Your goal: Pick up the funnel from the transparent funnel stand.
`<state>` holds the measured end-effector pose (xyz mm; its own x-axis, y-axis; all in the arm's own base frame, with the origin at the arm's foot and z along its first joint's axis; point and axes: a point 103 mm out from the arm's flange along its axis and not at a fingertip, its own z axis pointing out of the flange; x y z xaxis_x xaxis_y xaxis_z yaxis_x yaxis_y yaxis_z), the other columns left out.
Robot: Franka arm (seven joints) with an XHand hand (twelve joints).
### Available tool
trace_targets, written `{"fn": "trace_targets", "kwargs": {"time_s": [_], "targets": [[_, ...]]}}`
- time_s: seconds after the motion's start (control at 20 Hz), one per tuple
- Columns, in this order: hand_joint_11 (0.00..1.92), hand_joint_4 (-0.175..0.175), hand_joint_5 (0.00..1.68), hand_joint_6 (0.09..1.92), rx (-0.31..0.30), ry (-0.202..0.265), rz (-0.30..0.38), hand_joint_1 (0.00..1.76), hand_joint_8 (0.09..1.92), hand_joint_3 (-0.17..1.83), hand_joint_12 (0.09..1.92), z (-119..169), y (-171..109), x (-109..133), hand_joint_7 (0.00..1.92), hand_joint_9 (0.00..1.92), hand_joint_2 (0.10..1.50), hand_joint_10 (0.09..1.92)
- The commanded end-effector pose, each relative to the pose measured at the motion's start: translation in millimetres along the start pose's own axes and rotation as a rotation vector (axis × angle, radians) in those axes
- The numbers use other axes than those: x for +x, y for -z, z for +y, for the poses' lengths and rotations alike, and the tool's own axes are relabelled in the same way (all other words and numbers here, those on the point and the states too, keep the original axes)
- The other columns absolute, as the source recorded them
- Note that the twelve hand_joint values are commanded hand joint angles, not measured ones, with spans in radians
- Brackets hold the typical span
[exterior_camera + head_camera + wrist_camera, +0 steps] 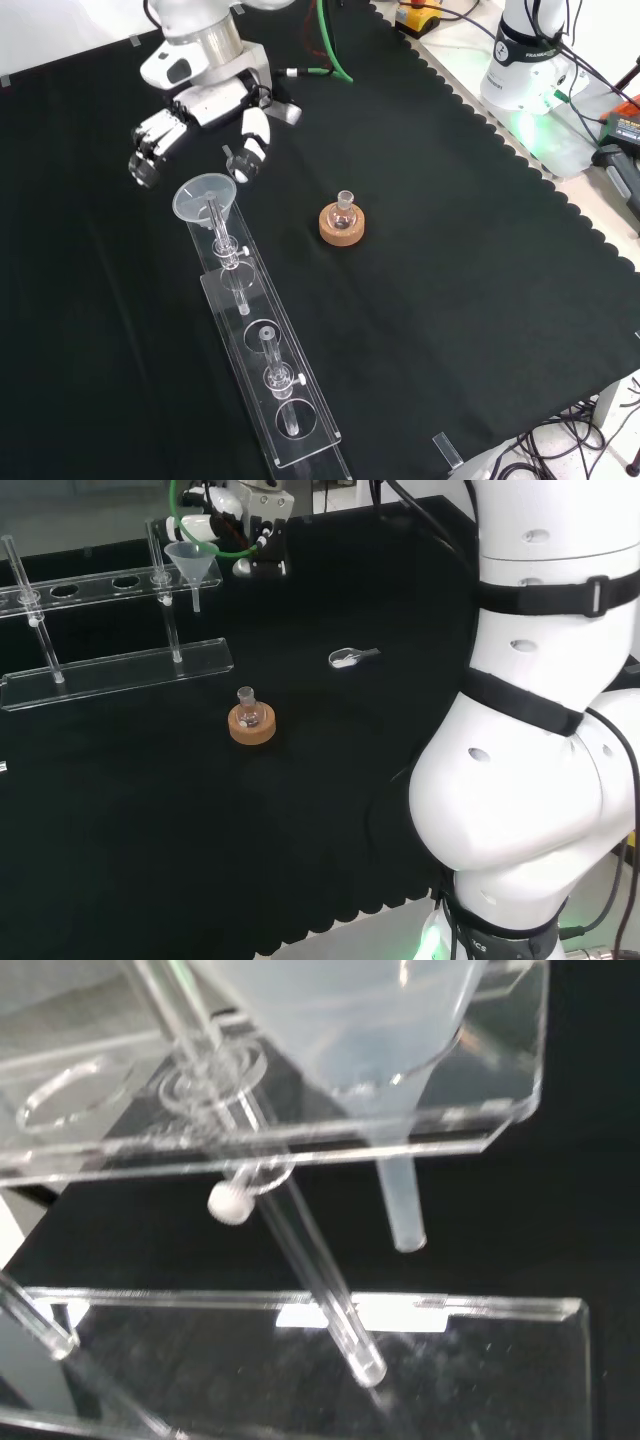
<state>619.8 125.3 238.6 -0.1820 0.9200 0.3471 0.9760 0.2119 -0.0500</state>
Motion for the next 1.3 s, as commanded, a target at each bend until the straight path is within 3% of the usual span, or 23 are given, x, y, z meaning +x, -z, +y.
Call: {"fn": "trace_targets", "kwargs": {"time_s": [0.05,0.45,0.7,0.85,1.0,1.05,1.15,1.25,1.3], "targets": [[0.01,-0.003,0.21,0.09,0.089,0.015,0.015,0.13,0.58,0.41,1.55,-0.8,-28.1,11.5,0.00,0.15,0.70,0.89],[0.00,-0.001,0.20,0.09,0.121,0.000,-0.016,0.13,0.56,0.41,1.55,-7.3,-44.7,9.7,0.00,0.14,0.69,0.90],[0.05,-0.003,0.20,0.09,0.074,0.001,-0.042,0.14,0.61,0.41,1.54,-11.2,-46.5,5.4,0.00,0.16,0.70,0.91],[0.25,-0.019,0.24,0.09,0.014,0.025,-0.087,0.16,0.72,0.41,1.47,-12.4,-48.4,6.4,0.06,0.31,0.72,0.89],[0.61,-0.086,0.48,0.09,-0.065,0.054,-0.187,0.21,0.82,0.42,1.31,-9.1,-48.9,9.6,0.42,0.74,0.76,0.77],[0.78,-0.118,0.58,0.16,-0.105,0.060,-0.235,0.26,0.87,0.42,1.21,-8.2,-47.9,11.2,0.57,0.92,0.79,0.72],[1.19,-0.160,0.63,0.72,-0.178,0.066,-0.339,0.37,1.09,0.43,0.94,-3.6,-42.5,9.8,0.84,1.26,0.85,0.67],[1.52,-0.172,0.67,1.26,-0.243,0.077,-0.422,0.48,1.37,0.42,0.75,-2.8,-34.5,11.4,1.03,1.52,0.92,0.78],[1.63,-0.174,0.70,1.43,-0.269,0.075,-0.462,0.52,1.47,0.41,0.71,-4.8,-34.2,17.9,1.09,1.60,0.94,0.86]]}}
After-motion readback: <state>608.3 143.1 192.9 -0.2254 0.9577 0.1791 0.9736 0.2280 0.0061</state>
